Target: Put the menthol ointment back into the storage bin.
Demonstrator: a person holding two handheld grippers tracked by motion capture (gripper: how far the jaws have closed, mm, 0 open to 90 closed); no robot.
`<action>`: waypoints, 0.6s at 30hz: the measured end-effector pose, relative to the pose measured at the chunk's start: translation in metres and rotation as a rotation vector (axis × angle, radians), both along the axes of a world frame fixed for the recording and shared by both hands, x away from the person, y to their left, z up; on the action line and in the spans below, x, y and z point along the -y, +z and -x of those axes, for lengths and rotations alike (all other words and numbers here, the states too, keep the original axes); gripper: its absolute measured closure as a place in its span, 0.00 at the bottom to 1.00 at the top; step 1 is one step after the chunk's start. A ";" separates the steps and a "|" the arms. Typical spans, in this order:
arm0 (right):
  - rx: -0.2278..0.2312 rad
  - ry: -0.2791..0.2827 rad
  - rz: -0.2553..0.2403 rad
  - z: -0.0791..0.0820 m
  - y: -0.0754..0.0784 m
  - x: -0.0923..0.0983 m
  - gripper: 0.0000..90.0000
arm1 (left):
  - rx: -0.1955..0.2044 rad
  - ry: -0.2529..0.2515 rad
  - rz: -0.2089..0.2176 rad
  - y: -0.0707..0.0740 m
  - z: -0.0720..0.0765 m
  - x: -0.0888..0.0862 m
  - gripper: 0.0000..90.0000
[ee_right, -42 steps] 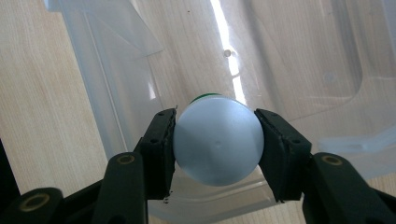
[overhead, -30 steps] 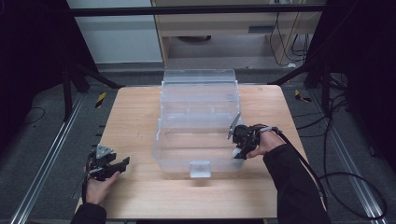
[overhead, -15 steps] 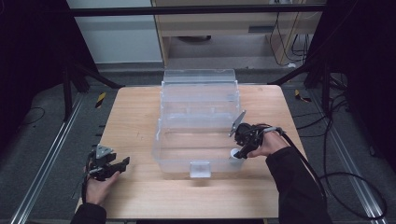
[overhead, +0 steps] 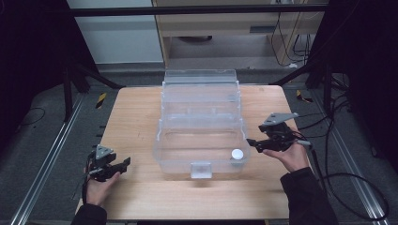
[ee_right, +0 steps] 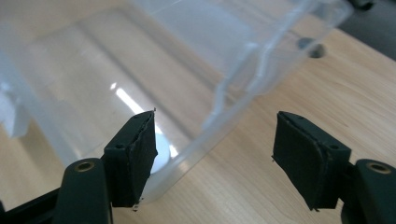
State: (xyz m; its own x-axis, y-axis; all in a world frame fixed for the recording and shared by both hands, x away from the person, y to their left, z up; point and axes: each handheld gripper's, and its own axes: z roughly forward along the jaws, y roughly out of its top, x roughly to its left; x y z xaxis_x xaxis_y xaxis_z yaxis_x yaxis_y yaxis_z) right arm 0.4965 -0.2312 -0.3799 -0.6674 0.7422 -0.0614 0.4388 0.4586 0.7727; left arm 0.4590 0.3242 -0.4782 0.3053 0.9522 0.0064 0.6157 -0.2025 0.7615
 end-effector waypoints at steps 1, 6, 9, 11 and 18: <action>0.018 -0.033 -0.032 0.002 -0.003 0.007 0.32 | 0.001 -0.001 0.000 0.000 0.000 0.000 0.38; 0.048 -0.128 -0.085 0.007 -0.019 0.028 0.31 | 0.003 -0.001 0.001 -0.001 0.000 0.002 0.36; 0.043 -0.179 -0.133 0.012 -0.038 0.042 0.30 | 0.001 -0.001 0.002 -0.002 -0.001 0.002 0.36; 0.031 -0.195 -0.154 0.014 -0.048 0.049 0.29 | -0.001 -0.004 0.000 -0.002 -0.001 0.002 0.35; 0.041 -0.251 -0.176 0.019 -0.070 0.064 0.23 | -0.006 -0.013 -0.019 -0.006 -0.002 0.001 0.37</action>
State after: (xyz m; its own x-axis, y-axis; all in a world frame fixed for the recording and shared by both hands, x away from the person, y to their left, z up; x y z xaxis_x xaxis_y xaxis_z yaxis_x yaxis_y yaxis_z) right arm 0.4773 -0.2951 -0.4497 -0.4615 0.8852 0.0591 0.4882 0.1978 0.8500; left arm 0.4607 0.3229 -0.4839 0.3176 0.9480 0.0222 0.6172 -0.2245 0.7541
